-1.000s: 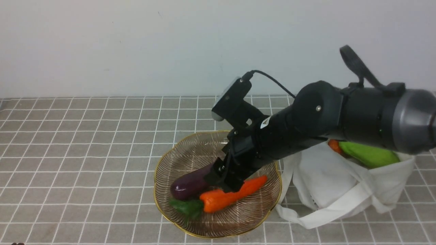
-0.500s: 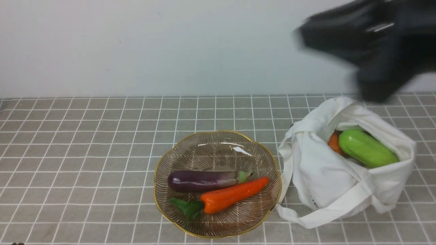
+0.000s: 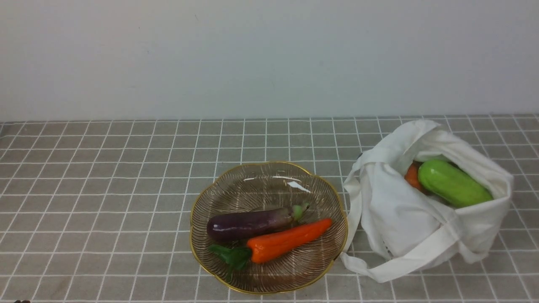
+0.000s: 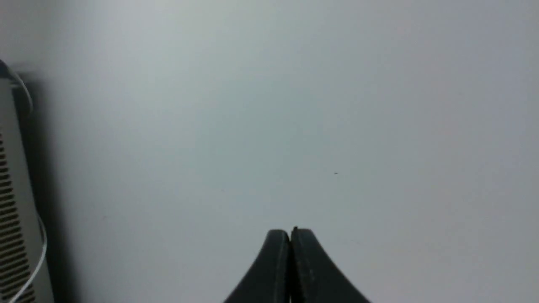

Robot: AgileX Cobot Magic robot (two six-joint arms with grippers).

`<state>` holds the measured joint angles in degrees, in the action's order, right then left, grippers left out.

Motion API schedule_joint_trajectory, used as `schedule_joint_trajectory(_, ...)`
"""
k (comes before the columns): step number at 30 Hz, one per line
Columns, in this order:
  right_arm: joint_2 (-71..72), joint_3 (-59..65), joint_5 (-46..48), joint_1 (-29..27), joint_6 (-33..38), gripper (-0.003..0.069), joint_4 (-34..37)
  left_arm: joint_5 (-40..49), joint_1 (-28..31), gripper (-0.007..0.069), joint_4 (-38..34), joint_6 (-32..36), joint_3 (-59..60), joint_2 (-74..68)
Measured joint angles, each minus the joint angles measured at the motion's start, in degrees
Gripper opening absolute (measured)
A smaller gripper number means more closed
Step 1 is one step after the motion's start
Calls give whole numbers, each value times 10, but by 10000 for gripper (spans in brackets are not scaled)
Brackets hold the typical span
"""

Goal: Take vegetables from bag on grey coffee tablecloth place on plate.

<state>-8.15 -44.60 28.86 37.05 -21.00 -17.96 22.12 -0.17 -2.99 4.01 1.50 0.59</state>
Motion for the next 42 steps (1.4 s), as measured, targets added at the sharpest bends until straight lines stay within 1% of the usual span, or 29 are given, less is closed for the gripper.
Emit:
schedule_joint_trajectory(3,35,61,-76,0,-1,-13,14,0,0,-5,0,0,0,0)
schedule_joint_trajectory(5,44,84,-101,0,-1,-13,19,0,0,-5,0,0,0,0)
schedule_joint_trajectory(7,48,108,-128,0,-2,-15,39,0,0,-5,0,0,0,0)
schedule_joint_trajectory(11,48,127,-132,0,-3,-15,76,0,0,-5,0,0,0,0)
schedule_joint_trajectory(18,48,130,-101,0,-3,-15,85,0,0,-5,0,0,0,0)
schedule_joint_trajectory(23,48,133,-98,0,3,-15,99,0,0,-5,0,0,0,0)
schedule_joint_trajectory(25,48,137,-98,0,33,-15,120,0,0,-5,0,0,0,0)
schedule_joint_trajectory(32,48,148,-97,0,178,-15,227,0,0,-5,0,0,0,0)
schedule_joint_trajectory(34,48,148,-96,0,204,-15,241,0,0,-5,0,0,0,0)
schedule_joint_trajectory(37,48,148,-88,0,218,-15,242,0,0,-5,0,0,0,0)
schedule_joint_trajectory(41,48,154,-62,-3,223,-15,212,0,0,-5,0,0,0,0)
schedule_joint_trajectory(42,48,161,-59,-14,223,-15,201,0,0,-5,0,0,0,0)
